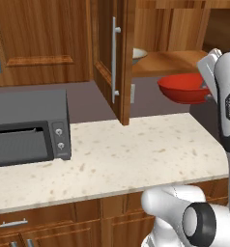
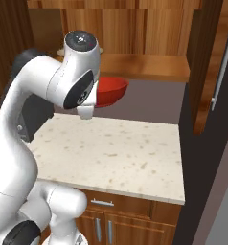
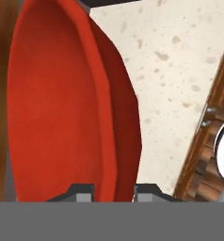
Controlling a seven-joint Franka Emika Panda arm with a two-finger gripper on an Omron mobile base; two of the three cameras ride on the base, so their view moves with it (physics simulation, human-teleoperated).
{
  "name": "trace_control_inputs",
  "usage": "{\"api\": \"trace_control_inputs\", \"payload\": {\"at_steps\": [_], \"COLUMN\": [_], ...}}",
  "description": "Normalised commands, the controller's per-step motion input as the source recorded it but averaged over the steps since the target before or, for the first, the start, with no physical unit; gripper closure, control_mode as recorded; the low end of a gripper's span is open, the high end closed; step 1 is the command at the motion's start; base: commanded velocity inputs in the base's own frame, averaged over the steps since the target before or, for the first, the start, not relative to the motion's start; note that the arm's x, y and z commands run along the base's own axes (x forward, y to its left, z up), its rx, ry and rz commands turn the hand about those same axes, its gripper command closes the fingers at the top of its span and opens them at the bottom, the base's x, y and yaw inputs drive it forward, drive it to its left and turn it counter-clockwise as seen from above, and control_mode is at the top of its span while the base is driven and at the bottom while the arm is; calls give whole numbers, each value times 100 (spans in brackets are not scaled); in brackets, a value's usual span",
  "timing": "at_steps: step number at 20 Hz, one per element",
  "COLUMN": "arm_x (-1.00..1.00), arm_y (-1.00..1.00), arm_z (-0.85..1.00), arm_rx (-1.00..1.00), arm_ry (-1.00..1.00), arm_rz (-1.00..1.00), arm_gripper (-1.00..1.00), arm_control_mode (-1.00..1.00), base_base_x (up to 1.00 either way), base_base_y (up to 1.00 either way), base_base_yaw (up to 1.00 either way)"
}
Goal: Pick up the bowls from the cabinet and place each bowl in front of a stool on the dining counter.
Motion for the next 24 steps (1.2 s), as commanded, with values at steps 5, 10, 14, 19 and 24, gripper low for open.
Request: {"api": "trace_control_inputs", "payload": {"at_steps": [5, 10, 14, 19, 24], "arm_x": [-51, -60, -60, -47, -21], "arm_y": [52, 36, 17, 10, 4], "arm_z": [-19, -23, -16, -6, 0], "arm_rx": [0, 8, 12, 2, 0], "arm_ry": [8, 1, 0, -1, 0], "arm_rz": [0, 0, -1, 0, 0], "arm_gripper": [100, 100, 100, 100, 100], "arm_control_mode": [-100, -100, -100, -100, -100], "base_base_x": [0, 0, 0, 0, 0], "base_base_y": [0, 0, 0, 0, 0], "base_base_yaw": [0, 0, 0, 0, 0]}}
